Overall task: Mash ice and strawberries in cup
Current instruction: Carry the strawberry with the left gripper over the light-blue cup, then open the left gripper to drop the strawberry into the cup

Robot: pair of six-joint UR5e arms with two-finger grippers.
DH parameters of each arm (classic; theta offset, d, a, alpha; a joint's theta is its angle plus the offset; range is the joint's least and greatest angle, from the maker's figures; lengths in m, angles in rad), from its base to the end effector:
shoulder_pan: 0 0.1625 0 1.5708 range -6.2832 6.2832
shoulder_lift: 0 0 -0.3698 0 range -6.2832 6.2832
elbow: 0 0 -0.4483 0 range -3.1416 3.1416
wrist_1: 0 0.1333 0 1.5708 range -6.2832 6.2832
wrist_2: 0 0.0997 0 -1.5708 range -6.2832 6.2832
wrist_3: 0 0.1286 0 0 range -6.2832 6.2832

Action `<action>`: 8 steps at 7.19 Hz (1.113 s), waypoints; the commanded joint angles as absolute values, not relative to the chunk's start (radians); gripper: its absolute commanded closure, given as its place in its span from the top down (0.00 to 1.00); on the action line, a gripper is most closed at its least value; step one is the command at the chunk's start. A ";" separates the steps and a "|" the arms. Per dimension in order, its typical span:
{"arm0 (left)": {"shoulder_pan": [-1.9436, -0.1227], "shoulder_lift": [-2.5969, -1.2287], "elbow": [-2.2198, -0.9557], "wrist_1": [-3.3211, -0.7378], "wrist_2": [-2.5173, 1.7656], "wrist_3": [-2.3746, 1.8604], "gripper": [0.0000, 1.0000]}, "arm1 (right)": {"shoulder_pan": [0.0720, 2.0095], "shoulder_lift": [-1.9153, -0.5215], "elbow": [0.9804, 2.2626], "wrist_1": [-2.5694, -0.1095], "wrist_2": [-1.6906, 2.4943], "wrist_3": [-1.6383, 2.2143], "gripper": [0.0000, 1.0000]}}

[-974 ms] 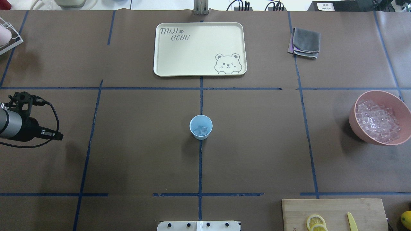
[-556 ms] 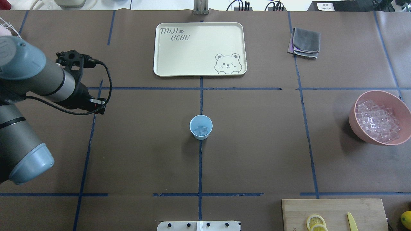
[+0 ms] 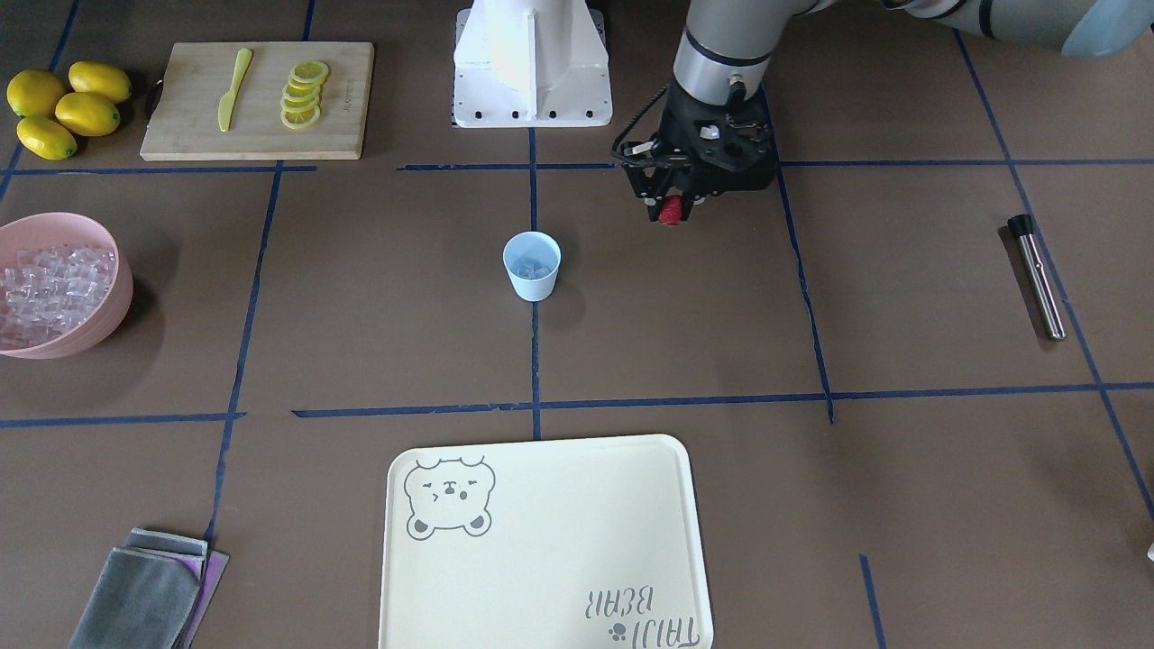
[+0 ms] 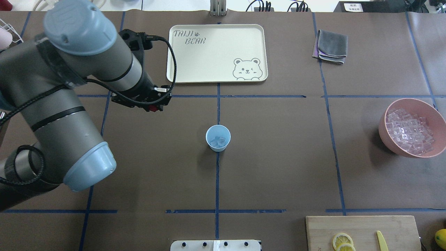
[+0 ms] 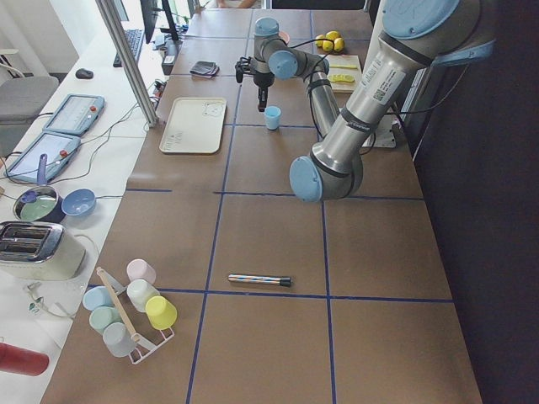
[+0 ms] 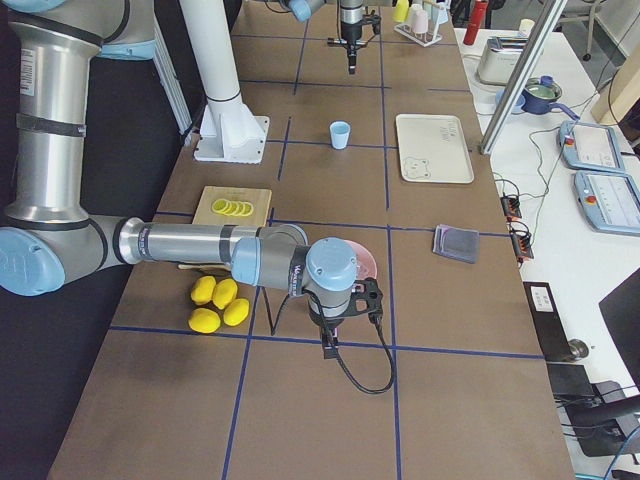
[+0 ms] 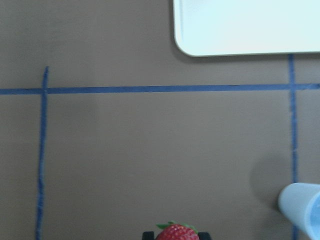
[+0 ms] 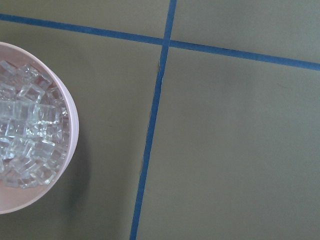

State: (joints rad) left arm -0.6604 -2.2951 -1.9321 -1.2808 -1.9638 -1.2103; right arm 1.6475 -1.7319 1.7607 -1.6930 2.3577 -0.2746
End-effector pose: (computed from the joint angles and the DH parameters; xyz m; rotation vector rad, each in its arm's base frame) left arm 0.4292 -0.4398 0.0548 0.0590 0.8664 -0.1245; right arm 0.0789 -0.4749 0.6143 0.0503 -0.7904 -0.1507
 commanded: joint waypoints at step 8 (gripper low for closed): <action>-0.431 -2.526 -1.651 -1.290 -1.747 -1.401 0.29 | 1.647 -1.735 1.759 -1.692 2.359 -0.276 0.99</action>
